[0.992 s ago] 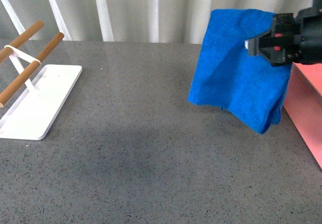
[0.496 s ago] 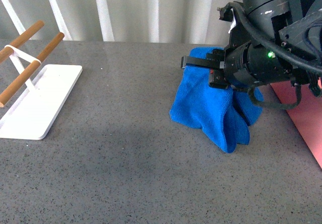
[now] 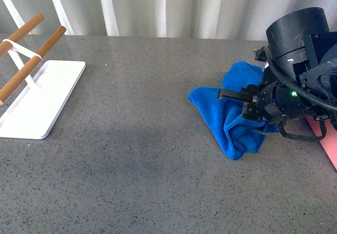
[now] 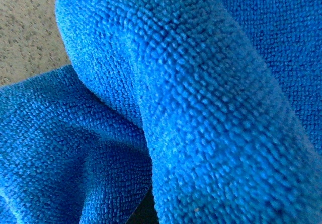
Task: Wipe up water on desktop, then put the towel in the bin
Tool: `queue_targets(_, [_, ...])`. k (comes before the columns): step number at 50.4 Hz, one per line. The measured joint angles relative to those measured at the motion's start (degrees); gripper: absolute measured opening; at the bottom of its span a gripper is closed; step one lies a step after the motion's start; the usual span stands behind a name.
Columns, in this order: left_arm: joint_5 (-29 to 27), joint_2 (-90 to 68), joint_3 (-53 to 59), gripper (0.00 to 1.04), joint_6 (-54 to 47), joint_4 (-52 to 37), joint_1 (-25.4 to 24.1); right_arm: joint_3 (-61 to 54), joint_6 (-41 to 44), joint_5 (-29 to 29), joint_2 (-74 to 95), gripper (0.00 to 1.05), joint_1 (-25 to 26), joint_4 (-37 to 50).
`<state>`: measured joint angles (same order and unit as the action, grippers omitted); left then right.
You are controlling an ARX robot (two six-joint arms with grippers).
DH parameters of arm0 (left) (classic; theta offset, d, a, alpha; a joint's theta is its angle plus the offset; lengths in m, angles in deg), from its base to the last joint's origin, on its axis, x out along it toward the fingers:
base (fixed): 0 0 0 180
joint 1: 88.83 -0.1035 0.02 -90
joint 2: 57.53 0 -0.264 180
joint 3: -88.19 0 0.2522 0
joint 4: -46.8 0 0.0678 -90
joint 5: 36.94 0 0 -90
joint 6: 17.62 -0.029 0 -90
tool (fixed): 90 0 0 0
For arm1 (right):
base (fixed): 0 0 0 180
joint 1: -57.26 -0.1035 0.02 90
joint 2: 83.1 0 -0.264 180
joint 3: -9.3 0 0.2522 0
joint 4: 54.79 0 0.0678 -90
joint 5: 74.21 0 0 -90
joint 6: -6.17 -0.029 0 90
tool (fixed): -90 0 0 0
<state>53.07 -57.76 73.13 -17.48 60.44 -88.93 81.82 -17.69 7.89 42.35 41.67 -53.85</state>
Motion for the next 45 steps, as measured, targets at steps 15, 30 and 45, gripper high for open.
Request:
queue_targets(15, [0.00, 0.00, 0.00, 0.98, 0.00, 0.00, 0.00, 6.73, 1.11, -0.20, 4.35, 0.04, 3.26, -3.82])
queue_targets(30, [0.00, 0.00, 0.00, 0.98, 0.00, 0.00, 0.00, 18.23, 5.66, 1.60, 10.54, 0.04, 3.23, -6.23])
queue_targets(45, [0.00, 0.00, 0.00, 0.98, 0.00, 0.00, 0.00, 26.99, 10.75, 7.52, 16.33, 0.04, 0.09, -4.00])
